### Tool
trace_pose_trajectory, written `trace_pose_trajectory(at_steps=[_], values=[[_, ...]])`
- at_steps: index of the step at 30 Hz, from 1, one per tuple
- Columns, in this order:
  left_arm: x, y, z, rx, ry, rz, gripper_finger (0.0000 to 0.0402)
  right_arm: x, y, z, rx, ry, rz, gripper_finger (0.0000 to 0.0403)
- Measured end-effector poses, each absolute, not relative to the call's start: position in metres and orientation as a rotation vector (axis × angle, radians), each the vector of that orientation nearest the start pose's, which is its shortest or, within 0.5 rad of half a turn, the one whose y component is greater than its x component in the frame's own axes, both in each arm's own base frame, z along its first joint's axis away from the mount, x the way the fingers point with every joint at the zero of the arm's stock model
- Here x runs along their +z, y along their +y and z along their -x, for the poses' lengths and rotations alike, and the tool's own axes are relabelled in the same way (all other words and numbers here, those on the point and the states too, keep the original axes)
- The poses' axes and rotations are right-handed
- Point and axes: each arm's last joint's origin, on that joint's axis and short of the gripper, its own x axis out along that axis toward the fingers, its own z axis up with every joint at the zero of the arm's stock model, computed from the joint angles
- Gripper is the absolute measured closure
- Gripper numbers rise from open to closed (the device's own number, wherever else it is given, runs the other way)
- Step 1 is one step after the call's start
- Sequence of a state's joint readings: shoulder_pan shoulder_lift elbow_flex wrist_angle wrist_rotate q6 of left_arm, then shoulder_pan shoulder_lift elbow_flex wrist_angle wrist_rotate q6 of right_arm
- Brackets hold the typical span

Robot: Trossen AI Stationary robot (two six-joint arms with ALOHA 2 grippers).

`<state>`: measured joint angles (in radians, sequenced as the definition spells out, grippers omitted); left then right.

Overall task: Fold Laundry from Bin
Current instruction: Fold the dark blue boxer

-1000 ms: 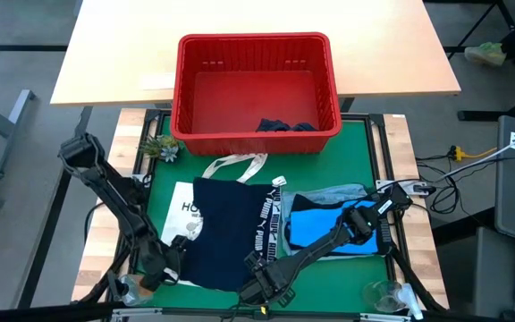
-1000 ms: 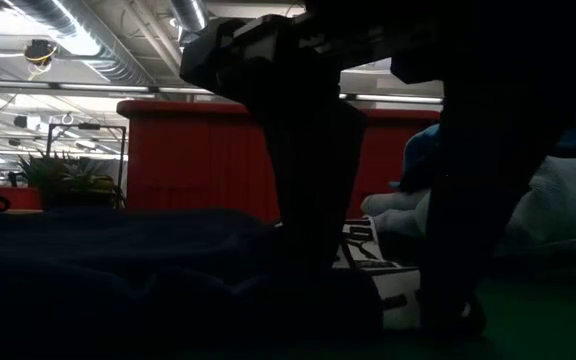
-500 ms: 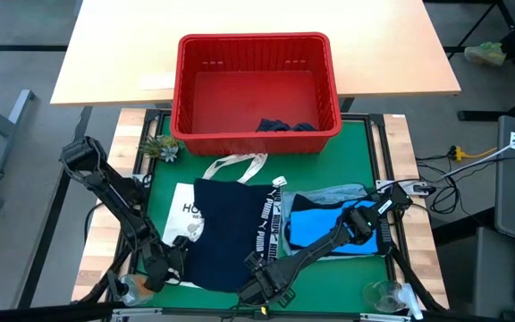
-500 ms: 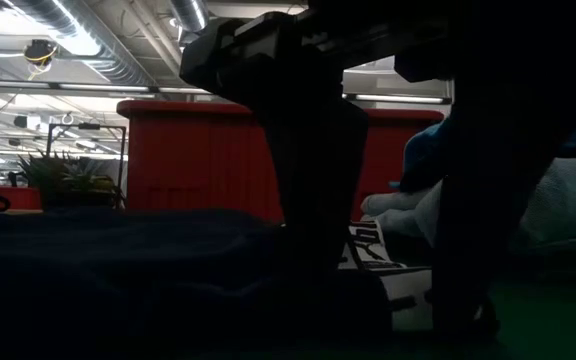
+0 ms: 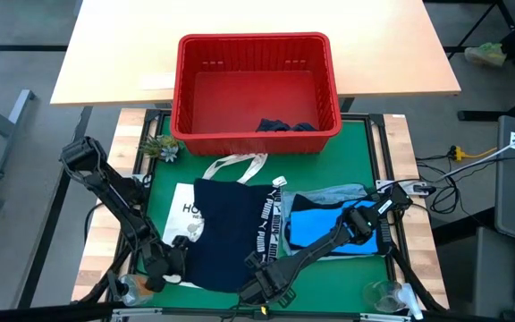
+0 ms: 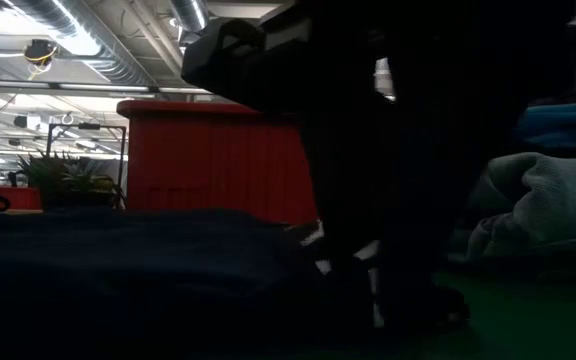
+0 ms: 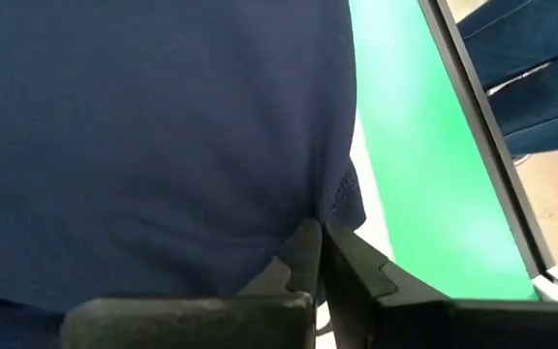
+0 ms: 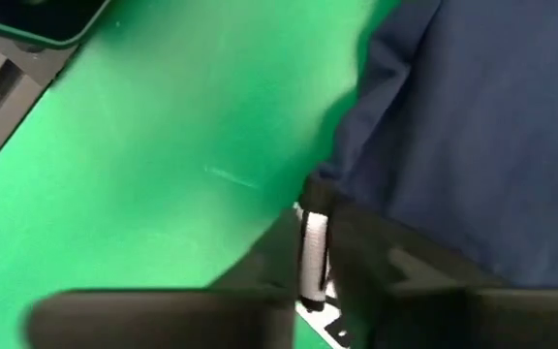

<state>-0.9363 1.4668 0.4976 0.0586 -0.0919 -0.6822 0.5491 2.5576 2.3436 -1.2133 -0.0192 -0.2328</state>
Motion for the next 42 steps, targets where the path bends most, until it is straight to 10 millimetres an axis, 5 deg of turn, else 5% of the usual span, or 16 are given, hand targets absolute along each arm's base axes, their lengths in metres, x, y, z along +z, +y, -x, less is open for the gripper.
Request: trace_pose_trajectory(at_steps=[4, 12, 23, 35, 42], values=[[0.125, -0.192, -0.144, -0.442, 1.035, 0.223, 0.0399, 0.16, 0.264, -0.431, 0.628, 1.353, 0.56, 0.0393], [0.146, -0.19, -0.142, -0.467, 0.995, 0.354, 0.0401, 0.164, 0.266, -0.429, 0.647, 1.383, 0.454, 0.0377], [0.172, -0.182, -0.137, -0.495, 0.92, 0.444, 0.0401, 0.216, 0.254, -0.423, 0.574, 1.284, 0.459, 0.0384], [0.207, -0.142, -0.134, -0.424, 0.837, 0.527, 0.0401, 0.266, 0.202, -0.427, 0.329, 1.26, 0.323, 0.0387], [0.219, -0.101, -0.128, -0.236, 0.782, 0.543, 0.0401, 0.269, 0.167, -0.432, 0.186, 1.346, 0.221, 0.0396]])
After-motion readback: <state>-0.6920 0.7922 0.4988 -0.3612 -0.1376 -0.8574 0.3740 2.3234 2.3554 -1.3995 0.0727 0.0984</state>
